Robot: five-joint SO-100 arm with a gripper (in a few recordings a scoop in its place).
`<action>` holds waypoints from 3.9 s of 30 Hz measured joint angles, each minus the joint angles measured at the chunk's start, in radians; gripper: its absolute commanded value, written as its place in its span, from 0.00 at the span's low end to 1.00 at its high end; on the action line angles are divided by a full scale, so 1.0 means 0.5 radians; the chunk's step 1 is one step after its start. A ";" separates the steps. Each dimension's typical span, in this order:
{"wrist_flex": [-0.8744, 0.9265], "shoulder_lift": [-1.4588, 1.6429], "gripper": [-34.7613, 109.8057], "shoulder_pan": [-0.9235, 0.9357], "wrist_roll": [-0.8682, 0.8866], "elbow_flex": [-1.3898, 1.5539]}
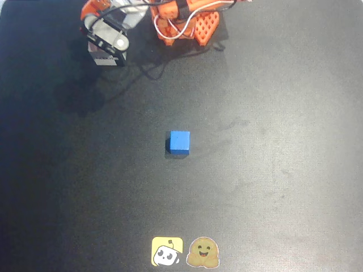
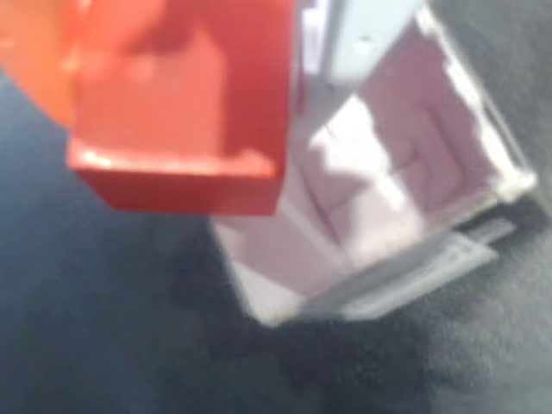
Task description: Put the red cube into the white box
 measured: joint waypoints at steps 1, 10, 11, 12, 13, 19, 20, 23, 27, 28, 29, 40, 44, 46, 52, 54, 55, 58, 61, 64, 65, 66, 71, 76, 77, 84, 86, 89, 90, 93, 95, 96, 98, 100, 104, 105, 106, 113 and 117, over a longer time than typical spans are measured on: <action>0.000 0.000 0.24 -0.015 0.012 0.000; 0.055 -0.021 0.24 -0.236 0.141 -0.058; 0.117 -0.009 0.24 -0.285 0.209 -0.117; 0.169 -0.003 0.24 -0.334 0.276 -0.187; 0.196 -0.003 0.24 -0.387 0.288 -0.252; 0.233 -0.003 0.24 -0.420 0.319 -0.350; 0.218 -0.003 0.24 -0.411 0.301 -0.350; 0.218 -0.003 0.24 -0.371 0.288 -0.350; 0.252 0.003 0.24 -0.344 0.298 -0.350; 0.270 0.000 0.24 -0.337 0.313 -0.350; 0.276 -0.003 0.24 -0.328 0.313 -0.350; 0.353 -0.046 0.31 -0.276 0.368 -0.353; 0.353 -0.037 0.33 -0.255 0.387 -0.353; 0.353 -0.071 0.37 -0.221 0.393 -0.353; 0.353 -0.104 0.45 -0.193 0.393 -0.353; 0.353 -0.074 0.44 -0.187 0.399 -0.353; 0.353 -0.067 0.41 -0.181 0.402 -0.353; 0.353 -0.015 0.24 -0.138 0.396 -0.353; 0.331 0.003 0.24 -0.071 0.371 -0.334; 0.252 0.012 0.24 -0.132 0.334 -0.328; 0.206 0.009 0.24 -0.156 0.334 -0.328; 0.178 0.009 0.24 -0.212 0.341 -0.328; -0.028 -0.135 0.24 -0.525 0.482 -0.328; -0.117 -0.172 0.24 -1.104 0.896 -0.291; -0.129 -0.144 0.24 -1.215 0.988 -0.258; -0.362 -0.083 0.24 -2.056 1.592 0.012; -0.405 -0.083 0.24 -2.246 1.703 0.058; -0.457 -0.083 0.24 -2.488 1.807 0.135; -0.463 -0.083 0.24 -2.540 1.832 0.156; -0.439 -0.077 0.24 -2.608 1.844 0.169; -0.350 -0.080 0.24 -2.617 1.835 0.169; -0.291 -0.080 0.24 -2.602 1.825 0.169; -0.153 -0.077 0.24 -2.595 1.822 0.169; -0.021 -0.077 0.24 -2.605 1.816 0.169; 0.028 -0.077 0.24 -2.595 1.623 0.169; 0.034 -0.077 0.24 -2.605 1.601 0.169; 0.034 -0.077 0.24 -2.608 1.589 0.169; 0.034 -0.077 0.24 -2.642 1.528 0.169; 0.034 -0.077 0.24 -2.638 1.528 0.169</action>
